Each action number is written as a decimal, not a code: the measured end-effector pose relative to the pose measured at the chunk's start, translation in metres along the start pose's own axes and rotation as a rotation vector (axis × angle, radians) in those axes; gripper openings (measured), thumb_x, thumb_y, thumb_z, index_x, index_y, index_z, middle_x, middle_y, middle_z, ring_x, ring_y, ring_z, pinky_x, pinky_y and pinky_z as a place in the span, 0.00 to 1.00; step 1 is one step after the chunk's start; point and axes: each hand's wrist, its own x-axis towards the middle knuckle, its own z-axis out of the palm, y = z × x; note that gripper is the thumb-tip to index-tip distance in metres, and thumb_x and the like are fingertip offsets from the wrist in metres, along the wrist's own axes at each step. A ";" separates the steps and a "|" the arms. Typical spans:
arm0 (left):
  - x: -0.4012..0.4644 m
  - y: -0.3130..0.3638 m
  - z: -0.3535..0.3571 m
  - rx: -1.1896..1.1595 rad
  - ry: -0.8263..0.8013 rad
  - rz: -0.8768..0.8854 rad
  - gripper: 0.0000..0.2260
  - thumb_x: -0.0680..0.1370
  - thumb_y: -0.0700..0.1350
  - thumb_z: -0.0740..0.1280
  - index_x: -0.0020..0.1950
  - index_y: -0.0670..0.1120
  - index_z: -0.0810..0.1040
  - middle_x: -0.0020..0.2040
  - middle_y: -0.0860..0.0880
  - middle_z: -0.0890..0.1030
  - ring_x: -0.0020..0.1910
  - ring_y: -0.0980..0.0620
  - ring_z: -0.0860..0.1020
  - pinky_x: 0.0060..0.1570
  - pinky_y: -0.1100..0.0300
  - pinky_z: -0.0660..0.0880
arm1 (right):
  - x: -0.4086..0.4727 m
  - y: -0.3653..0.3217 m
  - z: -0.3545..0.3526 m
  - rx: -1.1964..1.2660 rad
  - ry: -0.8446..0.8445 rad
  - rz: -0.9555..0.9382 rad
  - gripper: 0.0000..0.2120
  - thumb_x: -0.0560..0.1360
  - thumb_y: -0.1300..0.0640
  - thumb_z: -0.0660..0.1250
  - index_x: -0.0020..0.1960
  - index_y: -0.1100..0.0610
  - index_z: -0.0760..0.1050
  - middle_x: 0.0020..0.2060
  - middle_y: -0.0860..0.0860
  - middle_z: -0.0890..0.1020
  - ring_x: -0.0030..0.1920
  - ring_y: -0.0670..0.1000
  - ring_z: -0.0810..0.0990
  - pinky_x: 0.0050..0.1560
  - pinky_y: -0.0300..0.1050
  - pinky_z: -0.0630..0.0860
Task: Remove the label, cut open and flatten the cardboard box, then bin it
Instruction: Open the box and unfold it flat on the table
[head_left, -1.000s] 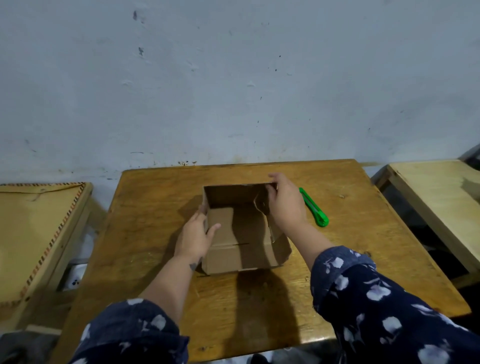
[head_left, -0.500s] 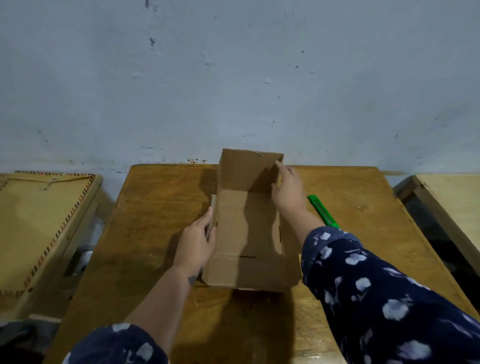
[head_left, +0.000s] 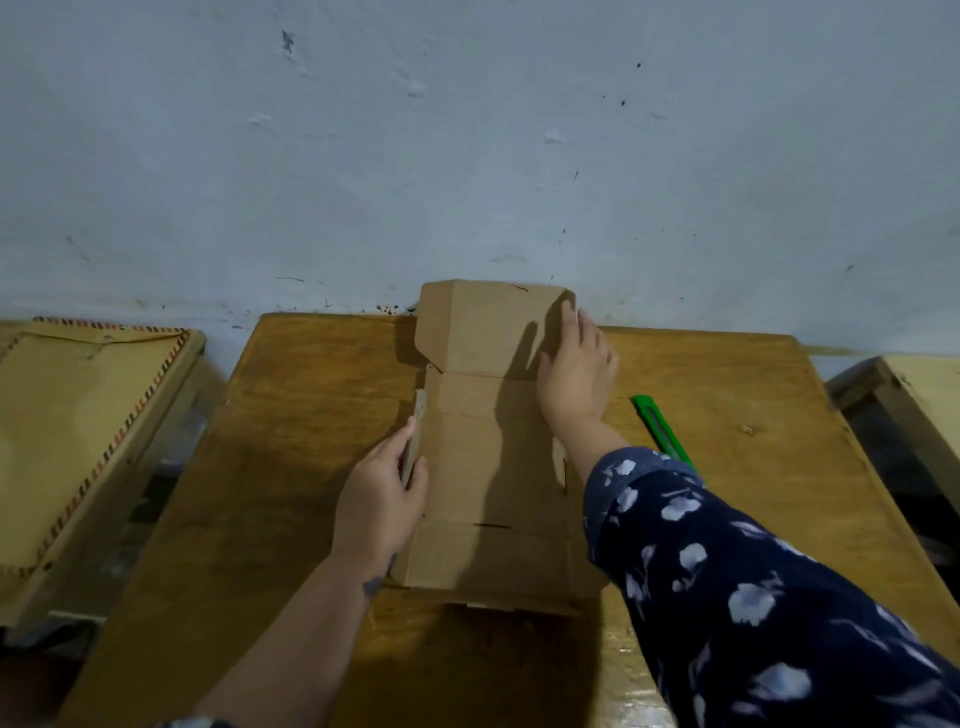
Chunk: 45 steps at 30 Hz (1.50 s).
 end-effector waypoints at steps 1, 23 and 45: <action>0.001 0.003 -0.001 0.046 -0.005 -0.030 0.24 0.78 0.47 0.66 0.74 0.49 0.66 0.68 0.50 0.75 0.64 0.51 0.75 0.58 0.55 0.77 | -0.010 -0.005 0.000 -0.021 0.028 -0.024 0.30 0.76 0.59 0.63 0.75 0.53 0.58 0.74 0.55 0.63 0.74 0.56 0.60 0.74 0.58 0.54; -0.040 -0.040 -0.047 0.354 -0.158 -0.127 0.30 0.78 0.63 0.53 0.78 0.52 0.53 0.79 0.50 0.48 0.78 0.50 0.43 0.73 0.40 0.40 | -0.217 -0.011 0.004 -0.279 -0.500 -0.064 0.27 0.77 0.35 0.39 0.74 0.36 0.38 0.77 0.50 0.38 0.76 0.60 0.33 0.68 0.73 0.35; 0.001 0.002 -0.030 0.488 -0.231 0.221 0.25 0.82 0.56 0.49 0.78 0.49 0.54 0.79 0.49 0.46 0.77 0.51 0.40 0.75 0.42 0.40 | -0.144 -0.019 -0.012 -0.290 -0.255 -0.062 0.25 0.80 0.46 0.50 0.76 0.50 0.55 0.78 0.56 0.49 0.77 0.58 0.41 0.73 0.65 0.37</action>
